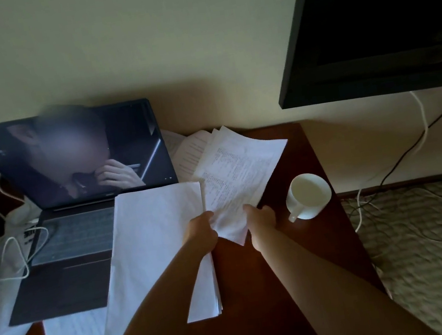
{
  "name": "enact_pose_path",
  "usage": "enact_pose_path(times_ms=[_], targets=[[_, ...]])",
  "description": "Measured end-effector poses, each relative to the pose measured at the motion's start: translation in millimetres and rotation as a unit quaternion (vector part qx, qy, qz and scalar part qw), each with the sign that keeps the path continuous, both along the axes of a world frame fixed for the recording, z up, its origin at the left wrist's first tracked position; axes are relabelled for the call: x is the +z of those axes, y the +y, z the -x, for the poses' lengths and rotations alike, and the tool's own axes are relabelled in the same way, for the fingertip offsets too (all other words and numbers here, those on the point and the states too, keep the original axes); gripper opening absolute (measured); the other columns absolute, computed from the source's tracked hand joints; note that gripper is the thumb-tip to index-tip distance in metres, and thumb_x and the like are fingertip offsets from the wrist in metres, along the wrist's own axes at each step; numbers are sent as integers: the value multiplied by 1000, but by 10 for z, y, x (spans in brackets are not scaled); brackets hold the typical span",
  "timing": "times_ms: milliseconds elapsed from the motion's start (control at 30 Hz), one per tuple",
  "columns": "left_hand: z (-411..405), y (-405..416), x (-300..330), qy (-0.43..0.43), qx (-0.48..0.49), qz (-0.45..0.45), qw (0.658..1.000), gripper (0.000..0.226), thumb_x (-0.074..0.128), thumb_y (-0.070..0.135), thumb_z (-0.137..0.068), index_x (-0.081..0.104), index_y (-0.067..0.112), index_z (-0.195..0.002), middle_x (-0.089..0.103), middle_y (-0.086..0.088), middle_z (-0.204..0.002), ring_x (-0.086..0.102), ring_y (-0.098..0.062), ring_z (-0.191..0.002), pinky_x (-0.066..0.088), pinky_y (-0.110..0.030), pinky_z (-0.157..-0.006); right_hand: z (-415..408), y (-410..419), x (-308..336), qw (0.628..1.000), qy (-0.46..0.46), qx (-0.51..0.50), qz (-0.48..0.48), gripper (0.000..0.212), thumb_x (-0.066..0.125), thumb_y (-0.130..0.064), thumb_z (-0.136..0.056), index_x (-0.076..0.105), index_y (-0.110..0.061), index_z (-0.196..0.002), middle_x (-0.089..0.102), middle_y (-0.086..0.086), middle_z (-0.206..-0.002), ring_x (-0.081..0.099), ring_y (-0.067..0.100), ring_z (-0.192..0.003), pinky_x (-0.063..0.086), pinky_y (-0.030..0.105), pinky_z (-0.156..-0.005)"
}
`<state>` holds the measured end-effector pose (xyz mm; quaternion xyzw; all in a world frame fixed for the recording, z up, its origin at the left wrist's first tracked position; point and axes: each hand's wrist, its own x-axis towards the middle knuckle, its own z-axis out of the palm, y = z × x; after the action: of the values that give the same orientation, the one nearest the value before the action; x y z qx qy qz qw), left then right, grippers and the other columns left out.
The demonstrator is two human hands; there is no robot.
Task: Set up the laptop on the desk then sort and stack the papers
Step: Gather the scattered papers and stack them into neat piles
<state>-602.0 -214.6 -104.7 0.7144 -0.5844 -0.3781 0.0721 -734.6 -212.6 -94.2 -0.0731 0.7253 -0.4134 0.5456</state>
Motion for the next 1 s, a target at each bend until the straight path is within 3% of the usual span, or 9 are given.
enact_pose_path(times_ms=[133, 267, 367, 533, 600, 700, 867, 933, 1000], targets=[[-15, -11, 22, 7, 0, -4, 1000, 52, 47, -6, -91, 46, 15, -139, 49, -7, -141, 52, -24, -123, 47, -24, -88, -72, 4, 22, 977, 148, 151, -2, 33, 56, -23, -90, 60, -8, -119, 63, 10, -118, 61, 28, -106, 51, 38, -91], [12, -17, 138, 27, 7, 11, 1000, 40, 42, 2, -97, 46, 9, -137, 53, -11, -134, 55, -24, -117, 49, -26, -94, -67, 33, 168, 916, 334, 216, 49, 34, 40, -6, -96, 49, -4, -129, 59, 15, -127, 54, 32, -119, 43, 37, -95], [12, 17, 219, 63, 74, 19, 995, 44, 40, -1, -95, 46, 10, -137, 55, -10, -130, 55, -21, -110, 49, -23, -81, -24, 149, 385, 881, 401, 238, 81, 49, 37, 2, -93, 36, -8, -141, 56, 14, -131, 53, 32, -122, 43, 36, -94], [-24, 106, 383, 94, 129, 28, 987, 44, 45, 10, -96, 42, 12, -140, 48, -9, -141, 49, -27, -124, 45, -32, -94, 59, 407, 613, 894, 398, 163, 124, 48, 38, 2, -92, 38, -7, -139, 60, 17, -121, 56, 35, -114, 44, 40, -90], [-45, 167, 433, 110, 136, 29, 984, 48, 48, 16, -96, 37, 13, -143, 44, -9, -145, 46, -28, -127, 43, -34, -100, 114, 552, 658, 899, 395, 152, 116, 48, 37, 1, -93, 37, -9, -141, 54, 17, -132, 50, 35, -122, 42, 40, -95], [-63, 292, 490, 161, 141, 39, 976, 51, 46, 15, -96, 32, 15, -144, 46, -9, -141, 49, -27, -119, 44, -33, -87, 220, 828, 702, 908, 377, 139, 120, 49, 33, -5, -97, 34, -12, -145, 48, 15, -141, 47, 35, -127, 42, 39, -98], [-132, 614, 477, 332, 245, -16, 911, 73, 59, 21, -91, 14, 19, -149, 41, -9, -139, 48, -30, -118, 44, -43, -96, 206, 1249, 680, 921, 347, 90, 153, 46, 33, -3, -95, 46, -11, -138, 54, 14, -135, 50, 33, -124, 43, 38, -95], [-170, 749, 464, 375, 285, -64, 880, 74, 66, 25, -88, 22, 14, -147, 50, -10, -130, 55, -29, -108, 49, -37, -86, 178, 1403, 646, 921, 345, 97, 156, 39, 36, -6, -93, 54, -8, -127, 60, 13, -125, 56, 32, -115, 45, 36, -86], [-181, 894, 481, 383, 293, -59, 874, 51, 69, 22, -86, 49, 7, -131, 62, -9, -103, 59, -24, -91, 48, -31, -71, 185, 1540, 604, 918, 345, 115, 159, 30, 41, -12, -91, 57, -7, -117, 64, 10, -112, 61, 30, -104, 46, 33, -78]])
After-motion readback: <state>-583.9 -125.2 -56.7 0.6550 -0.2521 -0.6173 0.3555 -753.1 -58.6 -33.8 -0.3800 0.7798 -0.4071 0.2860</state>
